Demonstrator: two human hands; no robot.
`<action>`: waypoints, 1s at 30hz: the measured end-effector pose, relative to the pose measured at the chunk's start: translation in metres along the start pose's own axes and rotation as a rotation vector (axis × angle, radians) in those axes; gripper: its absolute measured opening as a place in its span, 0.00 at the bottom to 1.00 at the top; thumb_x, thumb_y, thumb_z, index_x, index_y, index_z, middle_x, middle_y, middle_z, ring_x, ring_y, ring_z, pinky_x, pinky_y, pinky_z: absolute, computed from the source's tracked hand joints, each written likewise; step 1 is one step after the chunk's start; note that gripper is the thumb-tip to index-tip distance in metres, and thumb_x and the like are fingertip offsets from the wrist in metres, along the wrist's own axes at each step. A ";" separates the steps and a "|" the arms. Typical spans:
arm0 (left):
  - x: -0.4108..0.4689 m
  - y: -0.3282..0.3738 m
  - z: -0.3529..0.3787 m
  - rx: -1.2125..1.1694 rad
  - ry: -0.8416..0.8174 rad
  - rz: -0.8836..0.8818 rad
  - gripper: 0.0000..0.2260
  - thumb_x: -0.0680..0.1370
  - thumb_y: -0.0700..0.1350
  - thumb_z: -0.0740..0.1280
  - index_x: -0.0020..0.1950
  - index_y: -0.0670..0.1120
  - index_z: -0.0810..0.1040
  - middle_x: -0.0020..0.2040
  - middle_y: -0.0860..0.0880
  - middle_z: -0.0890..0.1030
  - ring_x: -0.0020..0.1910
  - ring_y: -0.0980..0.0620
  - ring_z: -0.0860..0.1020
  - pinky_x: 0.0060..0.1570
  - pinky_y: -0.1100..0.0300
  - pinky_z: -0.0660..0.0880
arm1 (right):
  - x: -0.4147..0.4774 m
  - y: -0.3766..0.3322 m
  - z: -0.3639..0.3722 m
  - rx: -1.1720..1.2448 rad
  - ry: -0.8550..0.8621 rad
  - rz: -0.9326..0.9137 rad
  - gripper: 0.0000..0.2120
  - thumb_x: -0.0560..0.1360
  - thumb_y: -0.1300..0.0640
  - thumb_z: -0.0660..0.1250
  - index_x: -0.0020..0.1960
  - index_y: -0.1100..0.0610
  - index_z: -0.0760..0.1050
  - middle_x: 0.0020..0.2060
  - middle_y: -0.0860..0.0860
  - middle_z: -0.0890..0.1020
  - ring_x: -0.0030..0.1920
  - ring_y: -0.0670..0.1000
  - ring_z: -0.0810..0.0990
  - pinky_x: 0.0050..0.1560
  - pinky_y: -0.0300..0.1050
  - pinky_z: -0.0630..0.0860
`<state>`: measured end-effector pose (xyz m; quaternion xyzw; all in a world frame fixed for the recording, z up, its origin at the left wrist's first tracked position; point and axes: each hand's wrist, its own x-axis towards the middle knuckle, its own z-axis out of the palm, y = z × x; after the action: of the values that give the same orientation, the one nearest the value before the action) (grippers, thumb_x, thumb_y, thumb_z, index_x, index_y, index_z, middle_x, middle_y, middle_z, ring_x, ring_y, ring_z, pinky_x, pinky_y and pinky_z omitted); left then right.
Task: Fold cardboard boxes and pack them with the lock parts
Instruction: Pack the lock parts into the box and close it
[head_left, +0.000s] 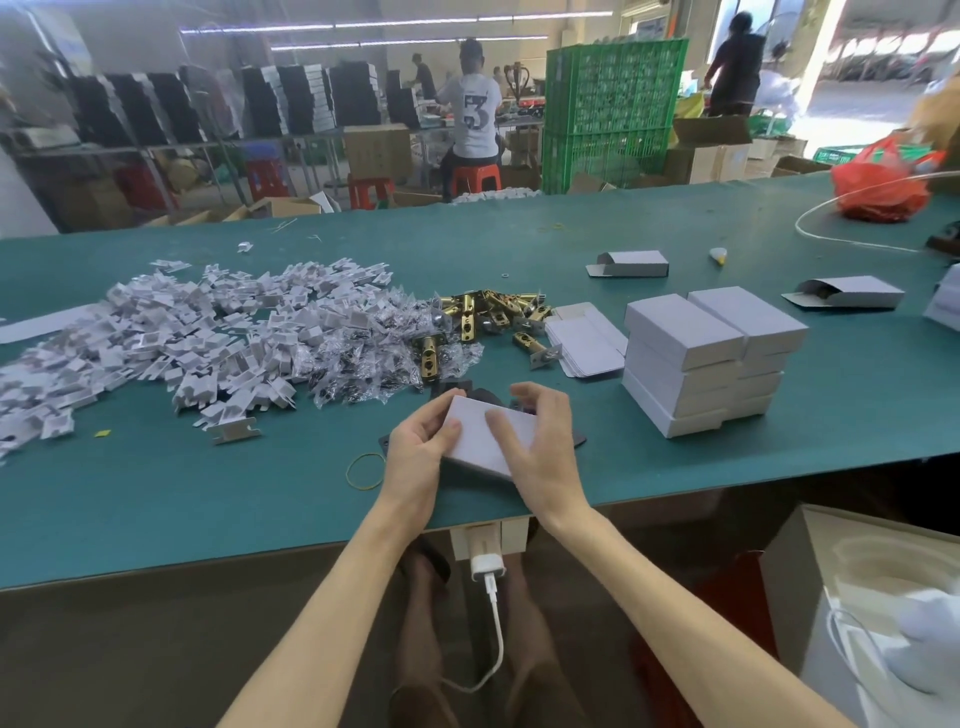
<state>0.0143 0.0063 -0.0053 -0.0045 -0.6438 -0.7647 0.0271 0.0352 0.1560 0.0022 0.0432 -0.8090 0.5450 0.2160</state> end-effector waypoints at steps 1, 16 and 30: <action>0.001 -0.001 0.000 0.002 0.001 0.005 0.16 0.83 0.34 0.65 0.71 0.41 0.77 0.62 0.51 0.85 0.59 0.54 0.82 0.58 0.60 0.78 | -0.002 0.000 -0.003 -0.145 -0.039 -0.088 0.21 0.78 0.44 0.70 0.66 0.53 0.73 0.61 0.48 0.73 0.64 0.46 0.69 0.66 0.40 0.64; -0.004 0.000 0.006 -0.019 -0.031 0.051 0.12 0.85 0.35 0.62 0.62 0.42 0.83 0.61 0.45 0.86 0.64 0.47 0.82 0.66 0.52 0.77 | 0.015 -0.001 -0.064 -0.865 -0.090 -0.138 0.29 0.80 0.40 0.62 0.77 0.50 0.62 0.65 0.57 0.69 0.62 0.59 0.72 0.60 0.54 0.71; -0.007 0.000 0.006 0.056 -0.071 0.087 0.13 0.86 0.35 0.60 0.60 0.41 0.84 0.58 0.47 0.87 0.61 0.50 0.84 0.66 0.50 0.78 | 0.031 0.024 -0.080 -1.285 -0.041 -0.032 0.17 0.80 0.50 0.65 0.65 0.56 0.71 0.63 0.57 0.73 0.62 0.59 0.70 0.61 0.53 0.67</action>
<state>0.0210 0.0128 -0.0043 -0.0588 -0.6646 -0.7440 0.0373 0.0237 0.2430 0.0187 -0.0725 -0.9774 -0.0526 0.1915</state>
